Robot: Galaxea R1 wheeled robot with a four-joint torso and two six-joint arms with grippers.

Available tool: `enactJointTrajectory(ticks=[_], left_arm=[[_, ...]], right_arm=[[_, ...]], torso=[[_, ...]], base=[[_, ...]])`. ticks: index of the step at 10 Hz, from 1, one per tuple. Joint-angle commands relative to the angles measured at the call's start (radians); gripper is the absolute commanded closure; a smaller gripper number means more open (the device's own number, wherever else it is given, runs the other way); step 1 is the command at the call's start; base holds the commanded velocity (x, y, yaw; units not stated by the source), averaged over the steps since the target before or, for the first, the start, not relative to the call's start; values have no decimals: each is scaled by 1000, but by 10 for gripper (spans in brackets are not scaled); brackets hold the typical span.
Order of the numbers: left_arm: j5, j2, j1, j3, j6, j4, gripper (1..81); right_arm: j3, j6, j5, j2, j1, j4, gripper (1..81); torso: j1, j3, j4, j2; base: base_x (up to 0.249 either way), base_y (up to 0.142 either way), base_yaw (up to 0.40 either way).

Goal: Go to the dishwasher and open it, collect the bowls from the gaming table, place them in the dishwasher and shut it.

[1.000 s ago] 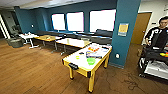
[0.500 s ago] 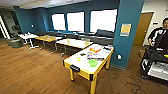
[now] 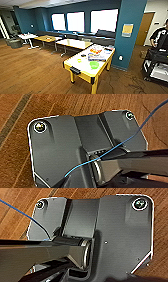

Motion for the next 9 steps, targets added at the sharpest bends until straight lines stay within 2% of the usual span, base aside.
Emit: enactJointTrajectory(ticks=[1, 2, 9], left_arm=[[37, -3, -40, 0, 5, 10, 10], [39, -3, -40, 0, 5, 10, 10], [37, -2, -40, 0, 5, 10, 10]], right_arm=[[2, -3, -45, 7, 51, -3, 10], [2, -3, -45, 7, 49, -3, 10], [5, -3, -45, 7, 49, -3, 10]], torso=[[0, 0, 0, 0], [0, 0, 0, 0], [0, 0, 0, 0]], base=[[147, 0, 0], [147, 0, 0], [135, 72, 0]])
